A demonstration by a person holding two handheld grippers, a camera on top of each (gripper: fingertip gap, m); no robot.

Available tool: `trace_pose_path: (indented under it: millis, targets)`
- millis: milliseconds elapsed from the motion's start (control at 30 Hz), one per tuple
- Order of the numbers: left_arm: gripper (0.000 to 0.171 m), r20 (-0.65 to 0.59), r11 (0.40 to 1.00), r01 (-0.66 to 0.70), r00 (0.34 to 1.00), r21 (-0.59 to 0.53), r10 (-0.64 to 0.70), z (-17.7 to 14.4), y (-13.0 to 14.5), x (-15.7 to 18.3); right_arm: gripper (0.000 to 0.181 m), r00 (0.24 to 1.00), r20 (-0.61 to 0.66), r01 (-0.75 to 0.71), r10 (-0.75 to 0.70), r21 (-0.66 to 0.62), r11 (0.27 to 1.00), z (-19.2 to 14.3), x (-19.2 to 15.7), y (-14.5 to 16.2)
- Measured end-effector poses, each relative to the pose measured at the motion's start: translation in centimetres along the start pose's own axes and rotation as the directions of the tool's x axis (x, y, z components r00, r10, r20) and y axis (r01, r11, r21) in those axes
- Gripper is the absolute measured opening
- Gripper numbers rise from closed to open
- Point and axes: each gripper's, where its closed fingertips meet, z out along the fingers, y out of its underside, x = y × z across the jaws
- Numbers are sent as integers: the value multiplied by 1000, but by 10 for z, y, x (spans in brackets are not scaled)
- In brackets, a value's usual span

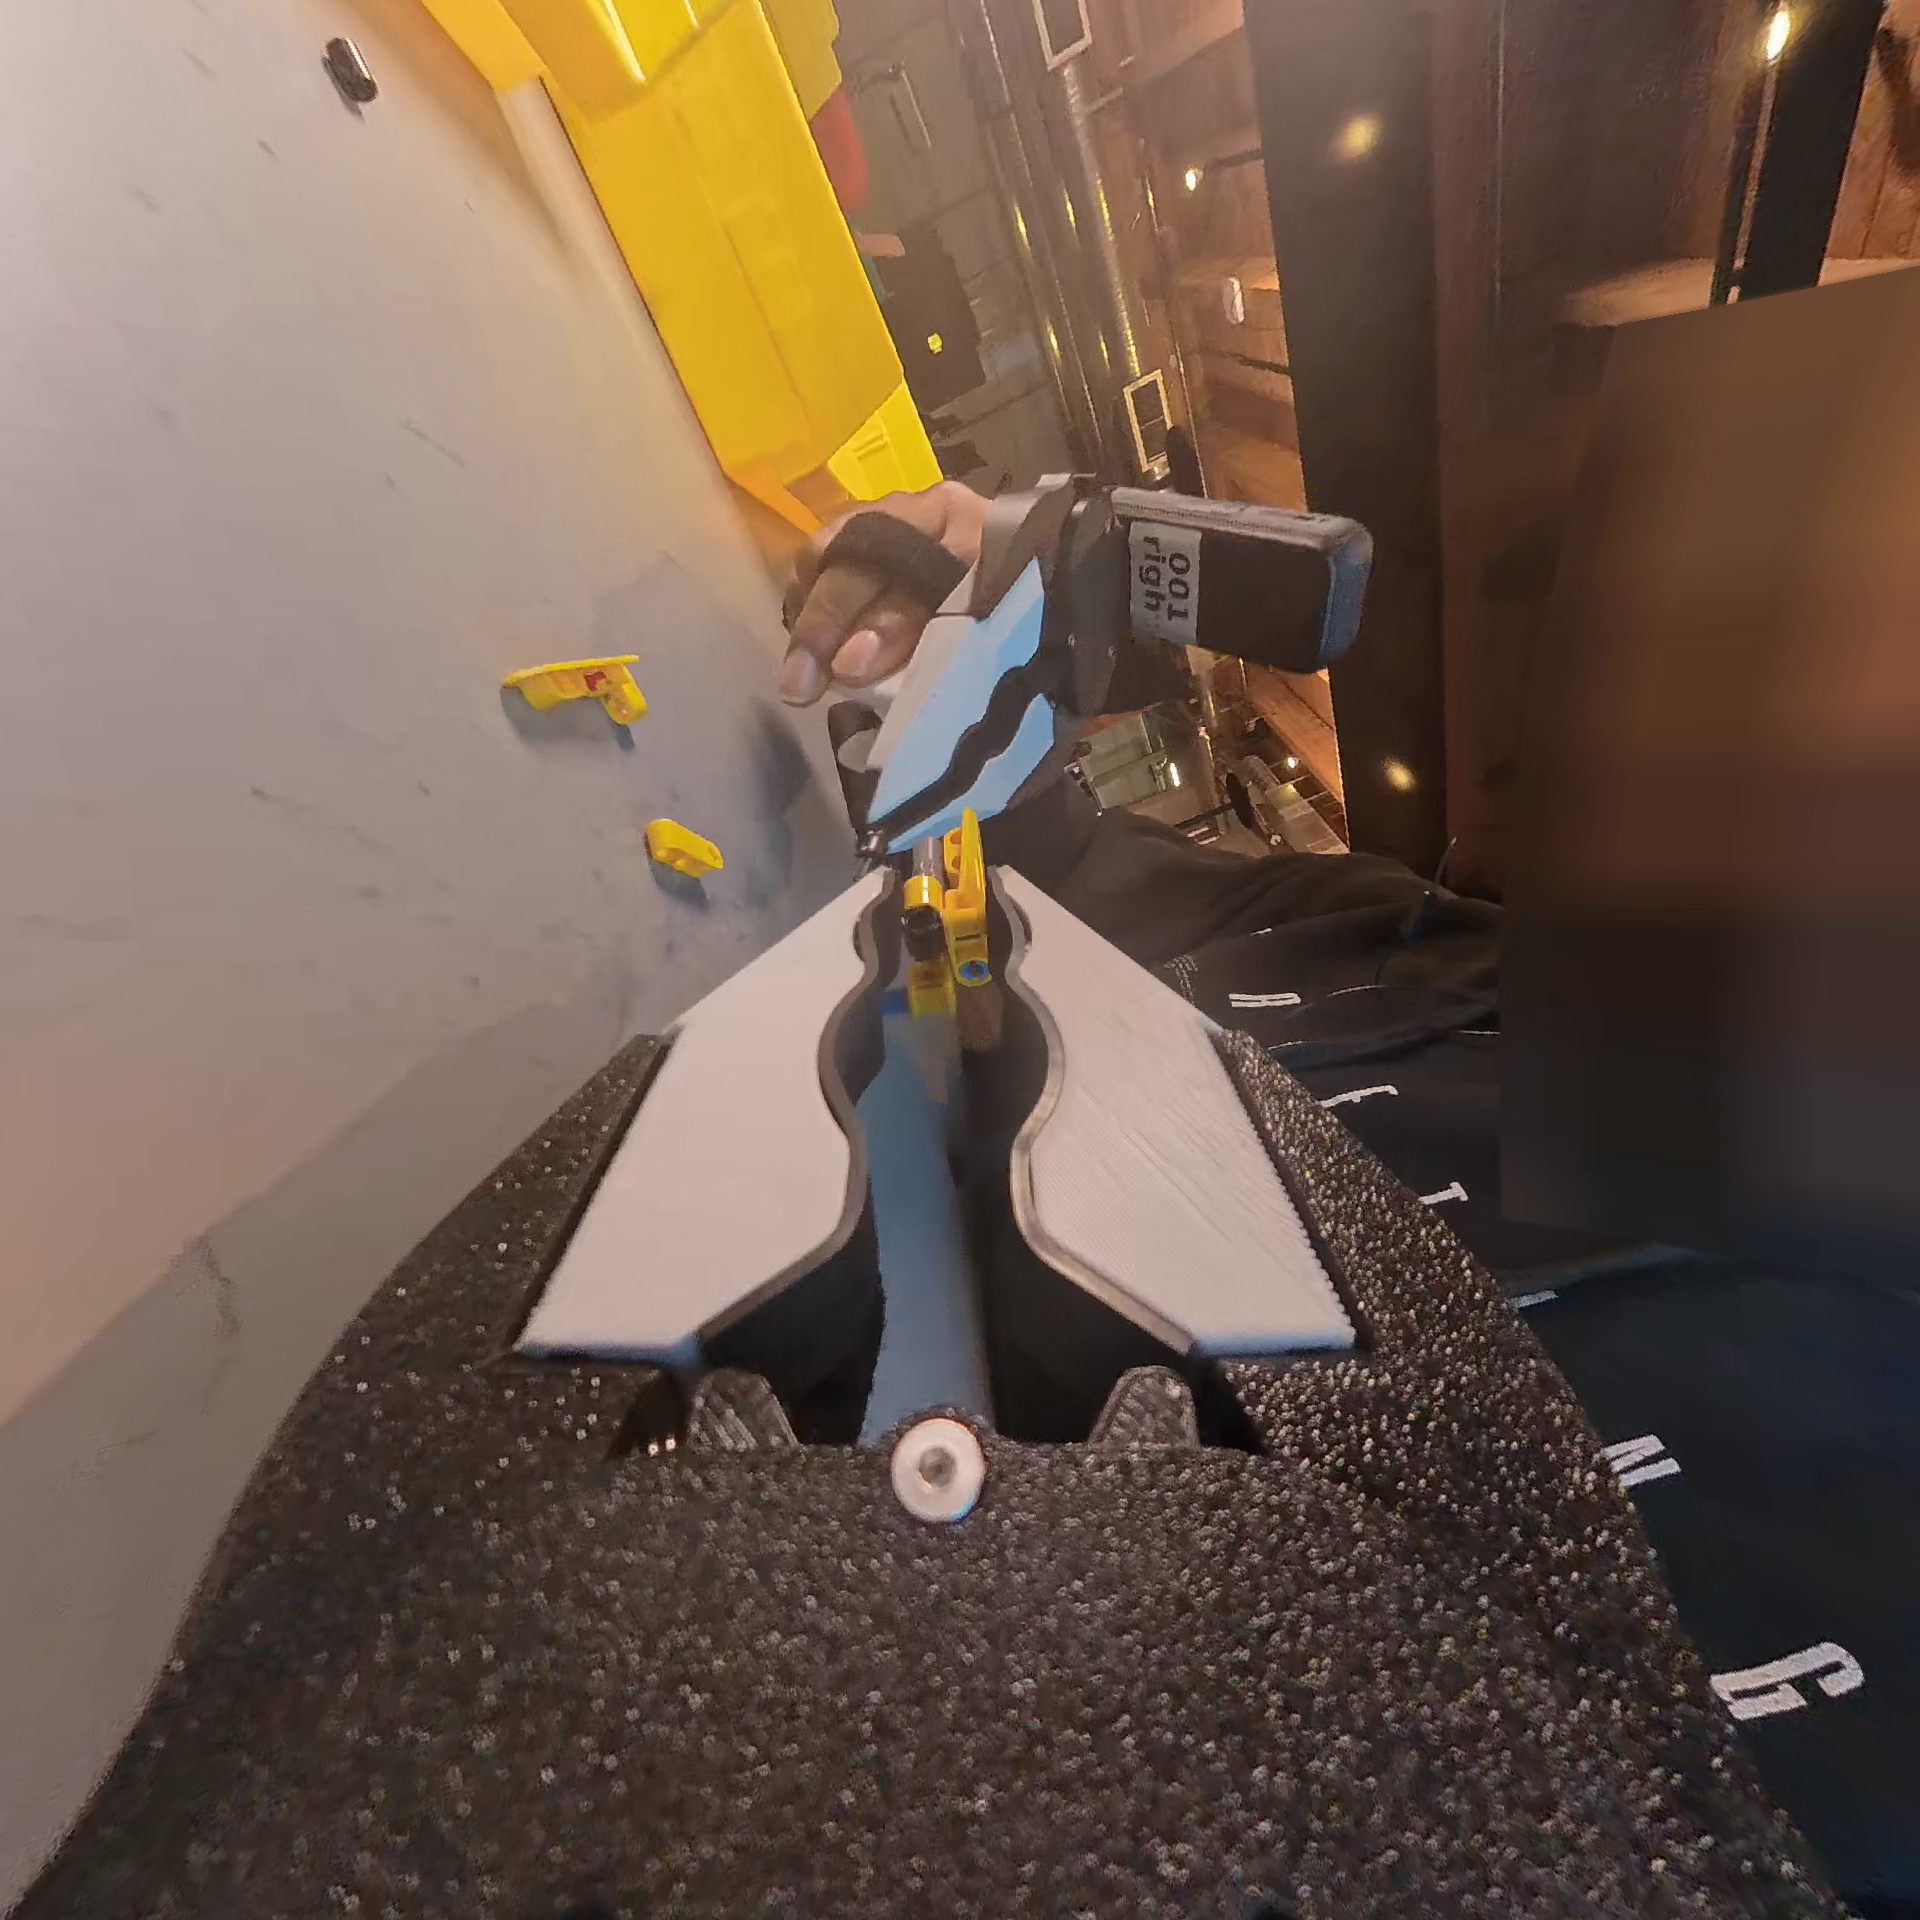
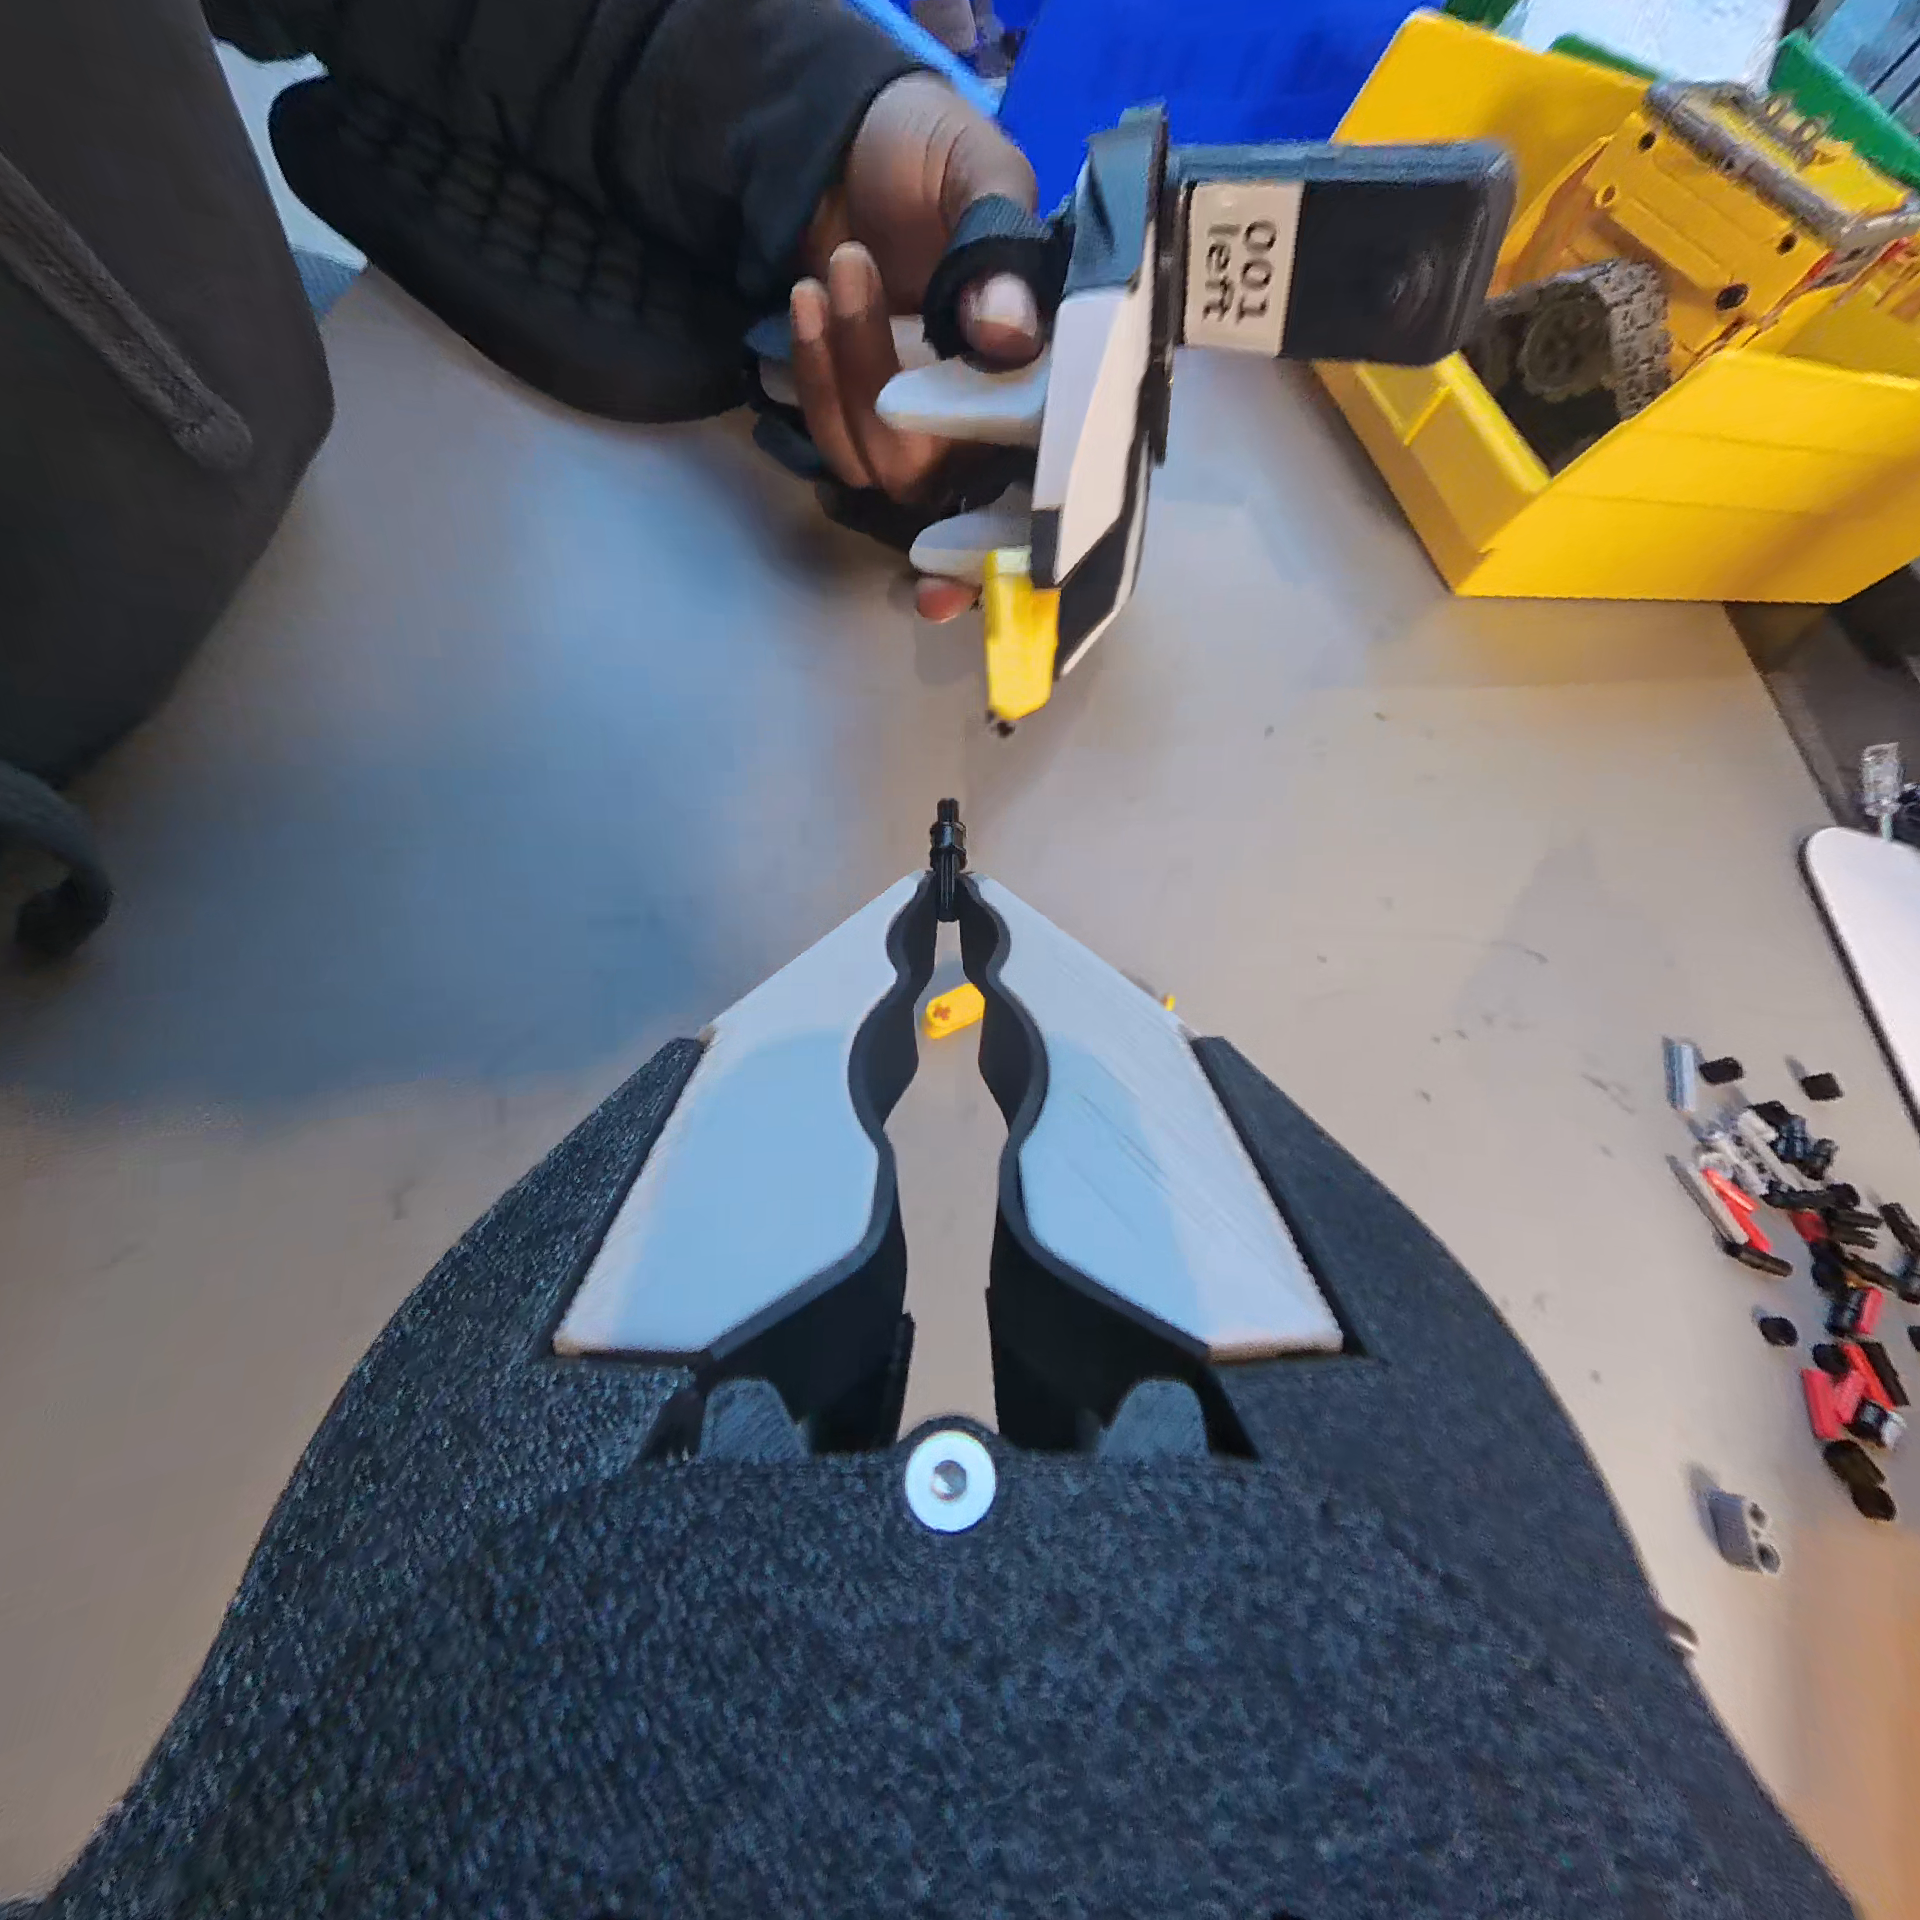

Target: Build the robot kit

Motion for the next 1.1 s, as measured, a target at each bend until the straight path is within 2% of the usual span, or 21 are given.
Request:
trace_pose_path:
  millis: [233, 433, 533, 600, 700, 767, 867, 933, 1033, 1100]
  targets:
    - [15, 48, 999, -40, 998, 2, 40, -3, -2, -5, 4, 997, 40, 75, -68, -213, 974, 17, -16, 32]
    - [15, 71, 998, -58, 996, -19, 59, -2, 2, -7, 5, 995, 93, 53, -27, -292, 955, 19, -28, 42]
    - [15, 70, 998, -54, 996, -26, 56, -1, 4, -7, 14, 996, 94, 30, -2, -297, 954, 18, -27, 42]
    - [15, 60, 998, -51, 997, -25, 52, 0, 4, -5, 19, 997, 69, -4, 22, -249, 969, 15, -20, 35]
    - [15, 24, 999, -33, 999, -20, 33, 4, 5, 0, 25, 999, -17, -51, 51, -21, 998, 7, 0, -4]
    - [15, -10, 1000, -12, 1000, -17, 11, 7, 6, 4, 33, 998, -66, -17, 23, 77, 997, 5, 7, -26]
    - [15, -47, 1000, 10, 999, -19, -11, 13, 9, 10, 28, 993, -107, 52, -42, 96, 994, 11, 7, -36]
    - [15, -57, 1000, 20, 998, -12, -20, 14, 9, 11, 15, 994, -96, 64, -56, 78, 995, 16, 4, -34]
    - [16, -43, 999, -40, 998, -8, 40, 14, 8, 13, 11, 997, -29, -73, 76, 101, 992, 17, 1, -32]
    - [30, -6, 981, -193, 981, -15, 193, 13, 5, 21, 10, 963, 71, -266, 259, 124, 956, 14, 2, -32]
